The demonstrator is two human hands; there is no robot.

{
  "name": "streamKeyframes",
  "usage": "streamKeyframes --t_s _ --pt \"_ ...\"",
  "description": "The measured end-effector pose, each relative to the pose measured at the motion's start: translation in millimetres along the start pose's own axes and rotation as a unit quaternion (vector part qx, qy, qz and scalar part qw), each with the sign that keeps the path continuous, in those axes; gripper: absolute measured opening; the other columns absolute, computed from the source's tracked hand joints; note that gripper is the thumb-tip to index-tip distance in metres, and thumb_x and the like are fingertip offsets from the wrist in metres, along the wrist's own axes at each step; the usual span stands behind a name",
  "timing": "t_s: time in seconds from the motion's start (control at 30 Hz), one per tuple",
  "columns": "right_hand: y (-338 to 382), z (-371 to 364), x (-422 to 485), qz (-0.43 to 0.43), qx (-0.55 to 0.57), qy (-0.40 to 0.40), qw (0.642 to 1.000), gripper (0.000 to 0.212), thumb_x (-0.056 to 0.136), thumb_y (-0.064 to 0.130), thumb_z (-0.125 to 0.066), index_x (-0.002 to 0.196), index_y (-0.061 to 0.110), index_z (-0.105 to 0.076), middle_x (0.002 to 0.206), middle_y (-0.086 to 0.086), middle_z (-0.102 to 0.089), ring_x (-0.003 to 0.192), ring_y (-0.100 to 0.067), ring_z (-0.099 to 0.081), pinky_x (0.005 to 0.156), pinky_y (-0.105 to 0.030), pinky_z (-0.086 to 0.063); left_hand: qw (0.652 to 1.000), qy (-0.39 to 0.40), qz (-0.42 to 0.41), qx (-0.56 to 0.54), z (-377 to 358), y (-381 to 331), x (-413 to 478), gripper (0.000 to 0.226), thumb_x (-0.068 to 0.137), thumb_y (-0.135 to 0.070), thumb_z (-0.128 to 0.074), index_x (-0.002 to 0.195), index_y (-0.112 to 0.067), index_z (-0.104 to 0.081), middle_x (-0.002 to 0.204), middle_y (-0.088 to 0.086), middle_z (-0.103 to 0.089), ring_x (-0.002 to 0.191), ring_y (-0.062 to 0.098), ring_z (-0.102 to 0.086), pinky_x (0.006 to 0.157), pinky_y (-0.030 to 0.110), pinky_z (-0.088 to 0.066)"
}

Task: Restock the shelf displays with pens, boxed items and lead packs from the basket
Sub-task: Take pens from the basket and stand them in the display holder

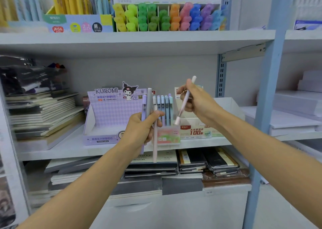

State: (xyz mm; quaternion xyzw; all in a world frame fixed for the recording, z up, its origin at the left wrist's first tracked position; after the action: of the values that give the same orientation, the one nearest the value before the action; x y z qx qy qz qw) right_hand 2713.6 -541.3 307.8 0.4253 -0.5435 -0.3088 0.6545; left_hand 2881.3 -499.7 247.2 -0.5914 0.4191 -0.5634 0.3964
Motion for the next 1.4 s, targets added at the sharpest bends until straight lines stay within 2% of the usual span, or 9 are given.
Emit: streamKeyframes --t_s 0.2,0.33,0.43,0.6,0.77,0.9,1.07,1.17,1.4 --pt "-0.2 -8.3 -23.6 0.017 0.075 0.029 0.997 0.031 0.098 0.032 -0.051 0.097 0.005 -0.065 0.078 -0.004 -0.069 0.071 -0.015 -0.066 0.063 -0.02 -0.054 0.999 -0.011 0.032 -0.025 3.3 5.4 -21.2 0.029 0.093 -0.03 -0.062 0.093 -0.003 -0.072 0.065 -0.001 -0.064 0.036 0.005 -0.035 0.035 0.015 -0.03" --pt "-1.6 -12.0 -34.4 0.01 0.11 0.033 0.993 0.026 0.086 0.025 -0.064 0.102 0.005 -0.065 0.089 -0.013 -0.073 0.079 -0.023 -0.071 0.07 -0.026 -0.06 0.998 -0.054 0.02 -0.027 18.1 -2.2 -27.9 0.022 0.093 -0.028 -0.064 0.089 -0.008 -0.073 0.066 -0.002 -0.067 0.037 0.005 -0.036 0.035 0.015 -0.03" --pt "-0.6 -8.9 -38.9 -0.013 0.048 0.047 0.998 0.022 0.076 0.018 -0.073 0.095 0.008 -0.067 0.091 -0.014 -0.074 0.083 -0.026 -0.072 0.071 -0.028 -0.06 0.996 -0.09 -0.012 0.001 33.0 -14.8 -29.3 0.017 0.093 -0.024 -0.065 0.089 -0.008 -0.071 0.063 -0.002 -0.067 0.036 0.005 -0.034 0.034 0.016 -0.03" --pt "-8.1 -38.7 -54.9 -0.038 -0.173 0.188 0.966 0.019 0.078 0.024 -0.076 0.092 0.012 -0.074 0.089 -0.007 -0.076 0.086 -0.021 -0.072 0.079 -0.025 -0.058 0.993 -0.085 -0.05 0.058 36.9 -33.4 -32.3 0.021 0.092 -0.025 -0.065 0.076 -0.012 -0.069 0.056 -0.005 -0.062 0.033 0.002 -0.037 0.035 0.014 -0.032" --pt "13.5 -65.6 -51.9 0.089 -0.202 0.157 0.963 0.026 0.084 0.017 -0.075 0.108 0.011 -0.067 0.081 -0.005 -0.076 0.077 -0.011 -0.072 0.071 -0.016 -0.051 0.992 -0.051 -0.061 0.098 22.9 -37.0 -31.9 0.024 0.092 -0.026 -0.065 0.074 -0.011 -0.068 0.048 -0.009 -0.058 0.032 0.001 -0.04 0.035 0.012 -0.032" --pt "20.1 -65.8 -43.1 0.089 -0.205 0.17 0.96 0.032 0.09 0.011 -0.065 0.121 0.019 -0.061 0.085 -0.003 -0.076 0.081 -0.014 -0.073 0.072 -0.024 -0.058 0.995 -0.081 -0.041 0.04 37.4 -32.8 -27.5 0.019 0.09 -0.028 -0.068 0.086 -0.011 -0.074 0.075 0.003 -0.073 0.037 0.008 -0.044 0.035 0.016 -0.033" --pt "49.9 -13.8 -6.9 0.115 -0.054 -0.011 0.992 0.029 0.092 0.008 -0.062 0.119 0.012 -0.053 0.091 -0.01 -0.075 0.082 -0.021 -0.073 0.071 -0.024 -0.057 0.994 -0.103 -0.023 0.032 58.3 -24.8 -19.7 0.036 0.082 -0.033 -0.075 0.1 -0.002 -0.072 0.079 0.008 -0.062 0.042 0.01 -0.047 0.035 0.018 -0.031" --pt "48.6 0.0 11.1 0.13 -0.053 -0.084 0.987 0.029 0.093 0.004 -0.061 0.117 0.004 -0.046 0.094 -0.017 -0.073 0.075 -0.021 -0.072 0.067 -0.025 -0.057 0.993 -0.106 -0.034 0.028 65.2 -23.5 -14.7 0.029 0.082 -0.026 -0.076 0.095 -0.002 -0.07 0.074 0.005 -0.067 0.04 0.009 -0.047 0.035 0.017 -0.033" --pt "-6.4 -35.5 29.4 0.088 -0.216 -0.03 0.972 0.02 0.092 0.009 -0.063 0.103 0.016 -0.047 0.094 -0.014 -0.07 0.077 -0.022 -0.072 0.065 -0.031 -0.06 0.994 -0.104 -0.034 0.01 75.1 -7.6 -7.8 0.015 0.083 -0.02 -0.075 0.091 -0.008 -0.071 0.082 0.009 -0.076 0.039 0.013 -0.049 0.033 0.017 -0.033"
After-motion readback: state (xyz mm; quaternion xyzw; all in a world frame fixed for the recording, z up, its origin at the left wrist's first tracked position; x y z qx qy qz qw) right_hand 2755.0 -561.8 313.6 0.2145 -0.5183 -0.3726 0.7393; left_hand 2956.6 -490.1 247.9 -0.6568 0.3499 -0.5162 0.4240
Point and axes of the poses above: each hand's wrist, its own x-axis towards the middle knuckle, its own z-axis out of the back of the hand, y = z × x, the point moved 9 cm from there along x, towards the middle knuckle
